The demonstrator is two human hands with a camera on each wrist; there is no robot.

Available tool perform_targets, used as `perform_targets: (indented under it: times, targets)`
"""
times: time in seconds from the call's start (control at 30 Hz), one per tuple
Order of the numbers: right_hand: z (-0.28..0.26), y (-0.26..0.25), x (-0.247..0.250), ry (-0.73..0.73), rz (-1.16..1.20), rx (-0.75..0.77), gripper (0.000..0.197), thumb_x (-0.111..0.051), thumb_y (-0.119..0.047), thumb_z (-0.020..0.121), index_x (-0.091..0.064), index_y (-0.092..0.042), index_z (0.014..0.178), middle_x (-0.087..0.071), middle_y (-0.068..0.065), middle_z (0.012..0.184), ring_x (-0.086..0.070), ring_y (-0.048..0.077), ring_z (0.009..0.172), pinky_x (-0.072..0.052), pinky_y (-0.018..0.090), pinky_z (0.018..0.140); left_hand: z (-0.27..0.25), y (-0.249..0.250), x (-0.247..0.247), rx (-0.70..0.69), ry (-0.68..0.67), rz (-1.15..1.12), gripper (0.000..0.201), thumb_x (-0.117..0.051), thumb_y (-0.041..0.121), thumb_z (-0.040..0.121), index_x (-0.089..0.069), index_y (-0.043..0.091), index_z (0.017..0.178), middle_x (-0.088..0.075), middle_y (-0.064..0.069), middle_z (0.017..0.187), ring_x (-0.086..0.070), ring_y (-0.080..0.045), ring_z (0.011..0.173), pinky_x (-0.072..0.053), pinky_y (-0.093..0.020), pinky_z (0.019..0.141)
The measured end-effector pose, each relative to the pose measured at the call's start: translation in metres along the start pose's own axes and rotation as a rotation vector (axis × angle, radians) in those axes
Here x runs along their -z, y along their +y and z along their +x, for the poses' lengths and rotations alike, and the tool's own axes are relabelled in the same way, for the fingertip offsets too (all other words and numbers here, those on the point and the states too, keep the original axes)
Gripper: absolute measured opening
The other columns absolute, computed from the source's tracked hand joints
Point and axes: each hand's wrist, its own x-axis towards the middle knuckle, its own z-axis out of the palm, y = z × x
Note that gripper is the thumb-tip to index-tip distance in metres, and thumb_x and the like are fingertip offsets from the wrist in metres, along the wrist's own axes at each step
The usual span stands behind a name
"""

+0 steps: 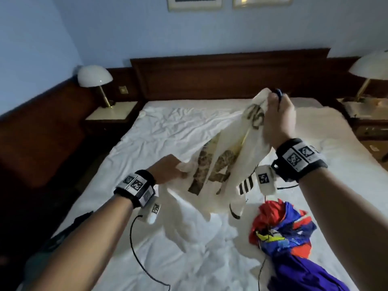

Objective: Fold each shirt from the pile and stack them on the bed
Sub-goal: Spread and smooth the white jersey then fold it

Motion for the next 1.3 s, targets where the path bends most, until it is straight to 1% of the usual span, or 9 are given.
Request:
perform_targets:
  times: [0.33, 0.5, 0.57, 0.7, 0.83, 0.97, 1.07, 1.2, 1.3]
  targets:
    - [-0.086, 0.026, -0.099, -0.652, -0.378, -0.092, 0.024, -0.049, -0.028, 0.102, -0.058, -0.02, 0.081, -0.065, 0.009, 0.084, -0.06, 0.029, 0.082, -0.037, 0.029, 0.068, -0.075, -0.044, -0.007, 0.077, 0.156, -0.993, 0.035, -0.067, 0.017, 0.096, -0.069, -0.016, 0.104, -0.07, -0.037, 0.102, -0.07, -0.034, 0.084, -0.054, -0.032, 0.073]
    - [-0.188, 0.009, -0.095, -0.793, 0.067, -0.28, 0.056, -0.043, -0.068, 0.097, -0.071, -0.023, 0.114, -0.071, -0.006, 0.112, -0.066, 0.013, 0.098, -0.047, 0.028, 0.081, -0.059, -0.029, 0.001, 0.1, 0.195, -1.18, 0.025, -0.069, 0.011, 0.093, -0.065, -0.01, 0.104, -0.065, -0.026, 0.09, -0.065, -0.028, 0.076, -0.051, -0.029, 0.069]
    - [-0.226, 0.007, -0.094, -0.928, 0.089, -0.281, 0.036, -0.052, -0.068, 0.094, -0.064, -0.037, 0.109, -0.067, -0.018, 0.106, -0.062, 0.001, 0.098, -0.045, 0.022, 0.081, -0.053, -0.022, 0.004, 0.069, 0.153, -1.198, 0.006, -0.065, 0.006, 0.095, -0.06, 0.003, 0.093, -0.054, -0.013, 0.081, -0.058, -0.02, 0.072, -0.049, -0.023, 0.063]
    - [-0.249, 0.023, -0.114, -0.764, 0.064, -0.202, 0.012, -0.064, -0.036, 0.099, -0.068, -0.026, 0.094, -0.07, -0.022, 0.079, -0.063, -0.006, 0.073, -0.043, 0.013, 0.066, -0.055, -0.02, 0.021, -0.085, 0.045, -1.14, 0.015, -0.067, -0.003, 0.089, -0.055, 0.004, 0.082, -0.056, -0.012, 0.073, -0.059, -0.028, 0.072, -0.051, -0.034, 0.071]
    - [-0.228, 0.013, -0.109, -0.547, 0.122, -0.224, 0.032, -0.057, -0.026, 0.104, -0.056, -0.009, 0.077, -0.053, -0.01, 0.06, -0.048, 0.005, 0.054, -0.038, 0.023, 0.051, -0.053, -0.041, 0.043, -0.111, 0.21, -1.046, 0.012, -0.067, -0.005, 0.086, -0.06, 0.001, 0.093, -0.062, -0.019, 0.085, -0.066, -0.033, 0.085, -0.055, -0.04, 0.081]
    - [-0.198, -0.008, -0.1, -0.515, 0.085, -0.201, 0.042, -0.055, -0.031, 0.104, -0.052, 0.001, 0.078, -0.05, -0.001, 0.063, -0.046, 0.014, 0.056, -0.037, 0.029, 0.052, -0.053, -0.075, 0.033, -0.026, 0.442, -0.497, 0.037, -0.07, 0.04, 0.087, -0.064, 0.004, 0.08, -0.071, -0.012, 0.077, -0.072, -0.034, 0.077, -0.061, -0.05, 0.072]
    - [-0.184, -0.021, -0.103, -0.476, 0.078, -0.186, 0.05, -0.056, -0.035, 0.103, -0.048, 0.006, 0.076, -0.043, 0.004, 0.063, -0.041, 0.016, 0.057, -0.033, 0.032, 0.054, -0.079, -0.073, 0.001, -0.218, 0.591, -0.314, 0.048, -0.072, 0.051, 0.089, -0.067, 0.018, 0.123, -0.072, 0.002, 0.102, -0.068, -0.014, 0.09, -0.058, -0.036, 0.08]
    - [-0.182, -0.042, -0.107, -0.568, 0.058, -0.137, 0.047, -0.053, -0.039, 0.105, -0.059, -0.001, 0.078, -0.054, 0.0, 0.063, -0.05, 0.013, 0.055, -0.041, 0.028, 0.053, -0.1, -0.047, -0.045, -0.302, 0.081, -0.559, 0.095, -0.081, 0.055, 0.078, -0.026, 0.037, 0.153, -0.061, 0.015, 0.13, -0.063, -0.001, 0.113, -0.054, -0.024, 0.091]
    - [-0.182, -0.044, -0.109, -0.585, 0.085, -0.112, 0.047, -0.052, -0.035, 0.106, -0.055, 0.006, 0.084, -0.052, 0.004, 0.068, -0.047, 0.014, 0.059, -0.039, 0.03, 0.056, -0.08, -0.048, -0.073, -0.18, 0.093, -0.626, 0.063, -0.074, 0.036, 0.078, -0.052, 0.023, 0.135, -0.071, 0.009, 0.11, -0.067, -0.008, 0.098, -0.053, -0.023, 0.08]
